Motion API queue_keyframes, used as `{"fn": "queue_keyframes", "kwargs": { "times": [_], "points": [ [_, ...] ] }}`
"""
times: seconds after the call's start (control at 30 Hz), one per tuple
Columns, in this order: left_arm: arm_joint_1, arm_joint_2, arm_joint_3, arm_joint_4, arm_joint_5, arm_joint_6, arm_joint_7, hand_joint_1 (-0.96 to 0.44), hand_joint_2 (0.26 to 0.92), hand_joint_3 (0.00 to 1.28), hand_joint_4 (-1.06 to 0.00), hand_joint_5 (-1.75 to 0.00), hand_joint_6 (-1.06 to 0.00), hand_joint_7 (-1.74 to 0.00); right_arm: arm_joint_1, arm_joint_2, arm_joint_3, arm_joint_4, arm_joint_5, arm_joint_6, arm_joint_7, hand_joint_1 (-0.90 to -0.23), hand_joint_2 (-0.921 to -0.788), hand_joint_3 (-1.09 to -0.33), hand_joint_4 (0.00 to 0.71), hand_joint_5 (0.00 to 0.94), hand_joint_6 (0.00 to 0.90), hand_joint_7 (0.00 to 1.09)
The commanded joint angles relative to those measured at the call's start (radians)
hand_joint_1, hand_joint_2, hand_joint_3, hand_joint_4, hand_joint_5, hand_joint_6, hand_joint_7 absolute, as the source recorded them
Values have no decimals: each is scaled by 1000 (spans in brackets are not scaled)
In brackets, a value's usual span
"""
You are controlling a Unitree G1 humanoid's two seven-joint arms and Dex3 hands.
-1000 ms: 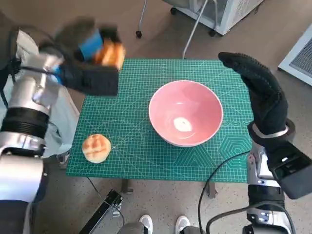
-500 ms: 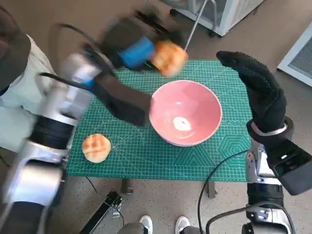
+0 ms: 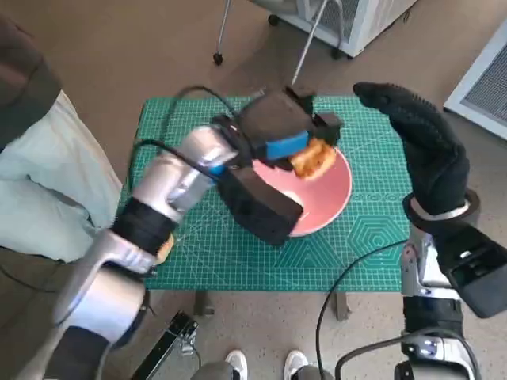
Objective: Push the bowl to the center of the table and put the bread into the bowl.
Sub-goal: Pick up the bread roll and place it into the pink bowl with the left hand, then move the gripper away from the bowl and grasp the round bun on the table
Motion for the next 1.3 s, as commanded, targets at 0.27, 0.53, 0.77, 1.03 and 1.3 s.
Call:
{"fn": "queue_keyframes", "kwargs": {
  "times": [0.27, 0.53, 0.77, 1.03, 1.3],
  "points": [
    [-9, -28, -23, 108, -4, 36, -122, -25, 888, 274, -263, -975, -290, -1141, 34, -13, -4, -23, 3, 12, 7, -665, -921, -763, 170, 92, -1, 636],
    [4, 32, 48, 9, -96, 87, -306, -131, 881, 29, -158, -25, -118, -530, 34, -12, -2, -39, -9, 21, -7, -664, -921, -765, 158, 104, -1, 620],
    [89, 118, 173, -191, -269, 149, -469, -135, 878, 19, -195, -28, -155, -540, 30, -3, 4, -42, -22, 23, -17, -663, -921, -761, 155, 111, -1, 621],
    [235, 314, 336, -515, -485, 197, -658, -152, 884, 12, -414, -94, -315, -571, 33, -3, 7, -42, -24, 20, -21, -663, -921, -759, 152, 119, -1, 634],
    [460, 537, 550, -723, -647, 166, -716, -138, 887, 2, -535, -77, -412, -494, 34, -2, 6, -46, -12, 24, -16, -665, -921, -760, 147, 126, -1, 641]
  ]
}}
